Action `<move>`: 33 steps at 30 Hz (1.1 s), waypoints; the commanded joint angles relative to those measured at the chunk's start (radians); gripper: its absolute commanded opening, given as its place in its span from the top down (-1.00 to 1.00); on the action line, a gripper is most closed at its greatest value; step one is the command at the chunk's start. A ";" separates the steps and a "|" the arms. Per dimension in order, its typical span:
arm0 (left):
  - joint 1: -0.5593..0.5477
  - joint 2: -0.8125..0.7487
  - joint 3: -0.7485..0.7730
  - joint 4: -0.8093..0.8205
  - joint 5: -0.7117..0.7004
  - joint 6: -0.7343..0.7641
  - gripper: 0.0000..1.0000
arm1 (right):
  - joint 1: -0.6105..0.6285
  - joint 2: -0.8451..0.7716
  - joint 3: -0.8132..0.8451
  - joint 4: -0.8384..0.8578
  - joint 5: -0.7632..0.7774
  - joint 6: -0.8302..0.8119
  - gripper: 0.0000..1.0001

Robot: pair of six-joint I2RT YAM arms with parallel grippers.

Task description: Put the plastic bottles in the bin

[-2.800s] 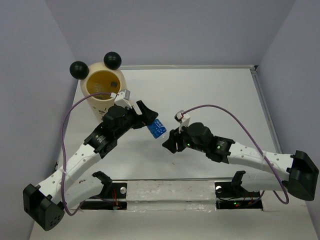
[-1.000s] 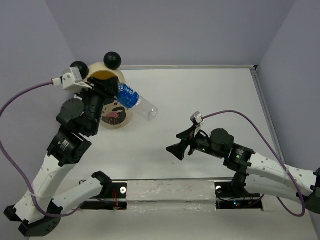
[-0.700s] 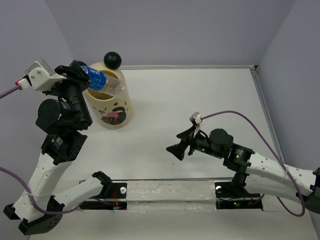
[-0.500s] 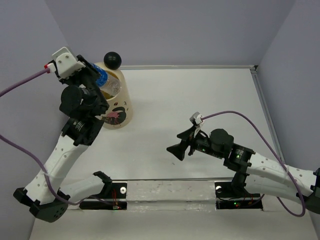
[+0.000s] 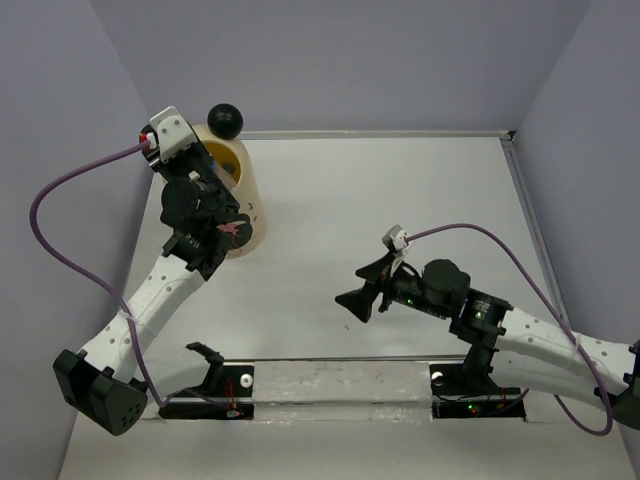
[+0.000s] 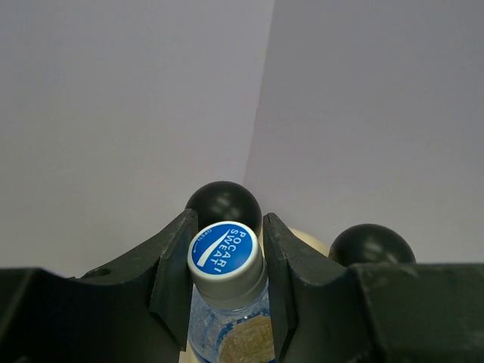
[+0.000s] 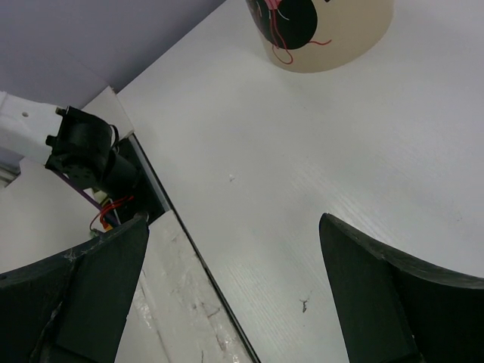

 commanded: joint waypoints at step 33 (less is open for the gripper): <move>0.032 -0.039 -0.163 0.108 0.127 -0.224 -0.98 | 0.007 0.069 -0.005 0.106 -0.065 0.019 -0.99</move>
